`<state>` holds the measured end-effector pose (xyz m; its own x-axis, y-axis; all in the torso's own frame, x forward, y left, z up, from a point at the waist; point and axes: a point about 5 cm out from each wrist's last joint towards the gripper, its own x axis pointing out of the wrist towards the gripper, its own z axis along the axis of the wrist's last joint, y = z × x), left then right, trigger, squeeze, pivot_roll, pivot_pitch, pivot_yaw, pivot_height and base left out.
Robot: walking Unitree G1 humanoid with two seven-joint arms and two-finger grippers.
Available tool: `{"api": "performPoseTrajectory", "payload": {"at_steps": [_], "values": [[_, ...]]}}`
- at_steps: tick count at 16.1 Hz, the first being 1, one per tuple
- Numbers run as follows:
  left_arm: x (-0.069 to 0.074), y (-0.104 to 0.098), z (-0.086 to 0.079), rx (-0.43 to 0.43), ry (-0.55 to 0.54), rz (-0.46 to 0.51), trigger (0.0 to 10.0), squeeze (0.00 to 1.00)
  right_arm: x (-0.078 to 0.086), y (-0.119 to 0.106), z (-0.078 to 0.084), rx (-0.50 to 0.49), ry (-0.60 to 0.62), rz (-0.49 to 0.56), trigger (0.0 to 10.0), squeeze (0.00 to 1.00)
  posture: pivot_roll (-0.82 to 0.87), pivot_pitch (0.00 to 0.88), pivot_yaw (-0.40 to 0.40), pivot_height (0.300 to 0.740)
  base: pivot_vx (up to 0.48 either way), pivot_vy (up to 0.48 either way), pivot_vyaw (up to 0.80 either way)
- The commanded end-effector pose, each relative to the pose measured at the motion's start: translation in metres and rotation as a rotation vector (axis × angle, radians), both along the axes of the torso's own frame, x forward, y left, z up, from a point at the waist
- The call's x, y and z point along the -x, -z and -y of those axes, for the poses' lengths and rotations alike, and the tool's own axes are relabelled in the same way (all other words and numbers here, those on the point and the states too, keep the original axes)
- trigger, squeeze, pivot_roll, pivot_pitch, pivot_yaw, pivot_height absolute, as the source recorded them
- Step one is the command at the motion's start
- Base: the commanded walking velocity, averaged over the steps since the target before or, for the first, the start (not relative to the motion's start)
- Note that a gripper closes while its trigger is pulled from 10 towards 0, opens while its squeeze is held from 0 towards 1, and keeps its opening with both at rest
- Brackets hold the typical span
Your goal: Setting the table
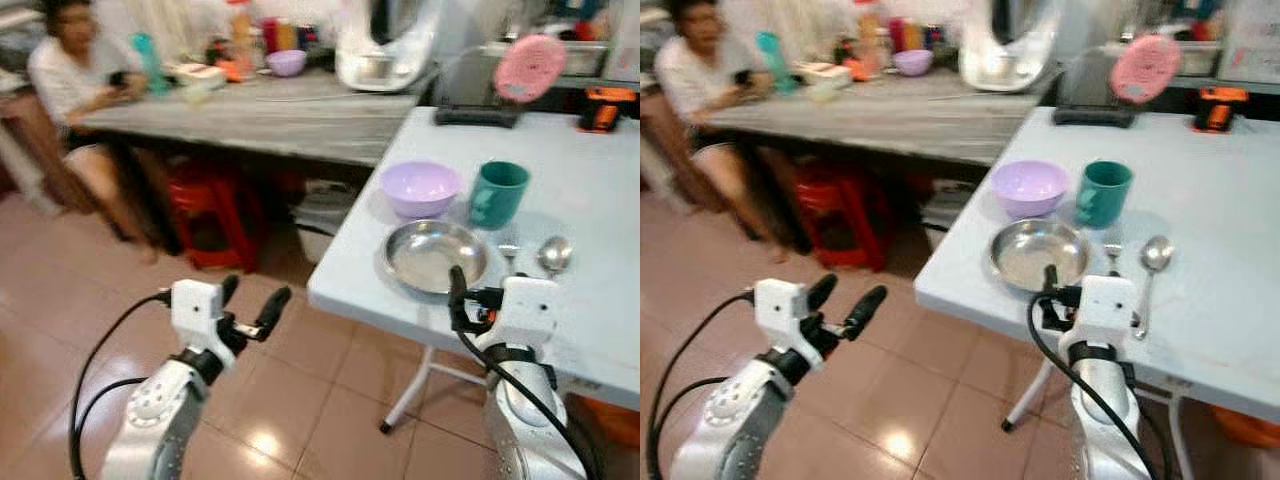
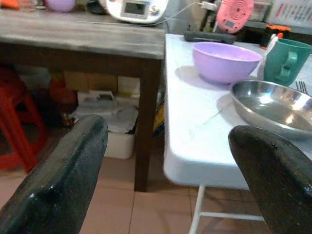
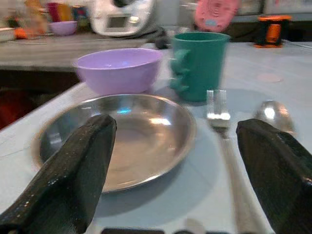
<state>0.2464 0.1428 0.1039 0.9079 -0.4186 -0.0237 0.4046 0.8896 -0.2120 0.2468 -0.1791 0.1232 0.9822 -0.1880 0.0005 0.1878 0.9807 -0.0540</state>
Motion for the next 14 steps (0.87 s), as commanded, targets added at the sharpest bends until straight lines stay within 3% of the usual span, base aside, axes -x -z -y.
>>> {"api": "performPoseTrajectory", "payload": {"at_steps": [1,4,8,12,14], "values": [[0.002,0.001,0.004,-0.003,0.029,-0.004,10.0,0.0,0.0,-0.001,0.009,0.023,0.056,-0.011,10.0,0.0,-0.03,0.0,0.102,0.74,0.0,0.0,0.0],[0.004,0.005,0.005,0.015,0.045,-0.023,10.0,0.0,0.001,0.005,0.023,0.038,0.136,-0.061,10.0,0.0,-0.03,0.002,0.09,0.74,0.0,0.0,0.0],[0.008,0.008,0.005,-0.017,0.073,-0.007,10.0,0.0,-0.007,-0.001,0.022,0.011,0.085,-0.035,10.0,0.0,-0.03,0.015,0.078,0.74,0.0,0.0,0.0],[0.017,0.007,0.009,-0.045,0.197,0.012,10.0,0.0,-0.019,-0.001,0.022,-0.036,0.067,-0.07,10.0,0.0,-0.03,0.043,0.077,0.74,0.0,0.0,0.0],[0.022,0.002,0.013,-0.073,0.289,0.034,10.0,0.0,-0.027,0.001,0.026,-0.077,0.072,-0.106,10.0,0.0,-0.03,0.099,0.083,0.74,0.0,0.0,0.0]]}}
